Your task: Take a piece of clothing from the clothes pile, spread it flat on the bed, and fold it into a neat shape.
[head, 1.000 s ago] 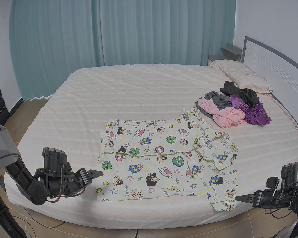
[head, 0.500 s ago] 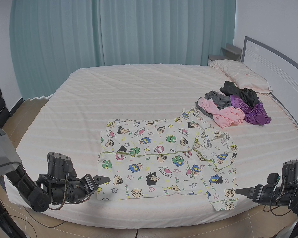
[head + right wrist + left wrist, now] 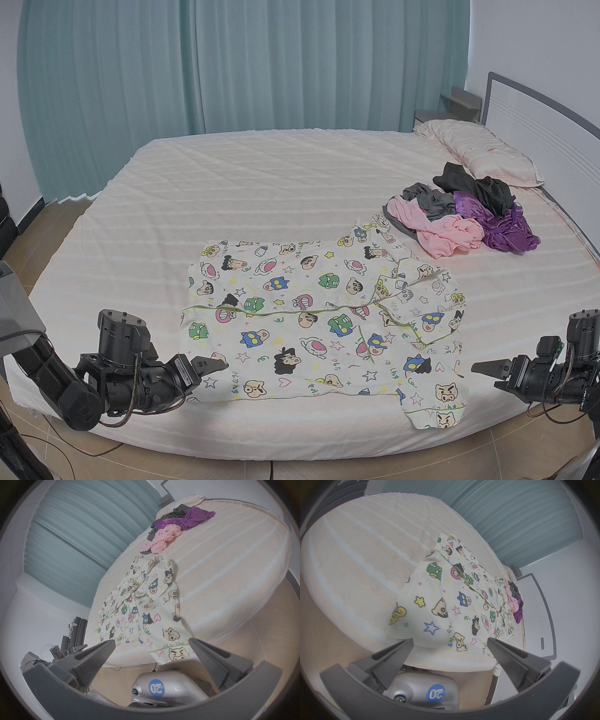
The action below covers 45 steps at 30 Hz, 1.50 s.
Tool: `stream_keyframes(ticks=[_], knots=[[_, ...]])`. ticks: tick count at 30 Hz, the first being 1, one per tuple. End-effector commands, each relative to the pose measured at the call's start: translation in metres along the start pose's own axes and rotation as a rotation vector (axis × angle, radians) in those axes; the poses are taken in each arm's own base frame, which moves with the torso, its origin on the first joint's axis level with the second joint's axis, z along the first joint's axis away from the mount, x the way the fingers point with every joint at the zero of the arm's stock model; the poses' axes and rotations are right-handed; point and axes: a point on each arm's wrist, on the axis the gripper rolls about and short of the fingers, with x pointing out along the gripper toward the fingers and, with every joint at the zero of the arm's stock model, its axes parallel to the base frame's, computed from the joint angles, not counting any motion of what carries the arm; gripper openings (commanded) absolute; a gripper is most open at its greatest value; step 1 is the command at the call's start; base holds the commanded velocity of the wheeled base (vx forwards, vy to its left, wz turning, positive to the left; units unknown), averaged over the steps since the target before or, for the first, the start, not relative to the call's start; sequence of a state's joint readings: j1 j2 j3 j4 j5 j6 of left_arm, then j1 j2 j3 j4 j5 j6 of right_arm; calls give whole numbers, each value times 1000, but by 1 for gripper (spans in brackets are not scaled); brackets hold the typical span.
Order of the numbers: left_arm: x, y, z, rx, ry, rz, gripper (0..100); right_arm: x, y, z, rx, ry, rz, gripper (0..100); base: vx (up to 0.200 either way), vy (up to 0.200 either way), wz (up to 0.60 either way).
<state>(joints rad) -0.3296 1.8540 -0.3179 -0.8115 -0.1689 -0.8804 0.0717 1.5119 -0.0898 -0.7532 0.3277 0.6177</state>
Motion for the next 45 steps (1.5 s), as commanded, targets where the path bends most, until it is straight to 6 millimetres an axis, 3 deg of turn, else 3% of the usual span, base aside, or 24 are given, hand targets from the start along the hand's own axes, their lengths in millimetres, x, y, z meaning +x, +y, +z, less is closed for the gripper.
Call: stream_keyframes(ticks=[1, 11, 21, 23, 24, 25, 26, 33, 42, 45], knots=[[2, -1, 1, -20, -3, -1, 100, 5, 3, 2, -6, 10, 7, 100, 0, 0, 0], [1, -2, 2, -60, -23, 6, 100, 33, 42, 21, -51, 0, 97, 100, 100, 0, 0], [0, -1, 2, -57, -27, 11, 100, 113, 65, 74, -69, -134, 13, 100, 200, 0, 0], [0, -1, 1, -56, -25, 11, 100, 120, 66, 79, -70, -140, 13, 100, 0, 0, 0], [0, -1, 1, -55, -24, 12, 100, 138, 63, 90, -87, -145, -2, 100, 0, 0, 0], [0, -1, 1, -55, -24, 12, 100, 138, 63, 90, -87, -145, -2, 100, 0, 0, 0], [-1, 0, 0, -53, -24, 16, 100, 157, 59, 100, -148, -137, -29, 100, 0, 0, 0], [-3, 4, -3, -61, -14, 28, 100, 201, 58, 132, -275, -99, -81, 100, 0, 0, 0], [-6, 6, -7, -56, -25, 12, 100, 255, 45, 148, -367, -53, -114, 100, 0, 0, 0], [-7, 6, -9, -53, -20, 10, 100, 262, 43, 150, -373, -47, -103, 100, 0, 0, 0]])
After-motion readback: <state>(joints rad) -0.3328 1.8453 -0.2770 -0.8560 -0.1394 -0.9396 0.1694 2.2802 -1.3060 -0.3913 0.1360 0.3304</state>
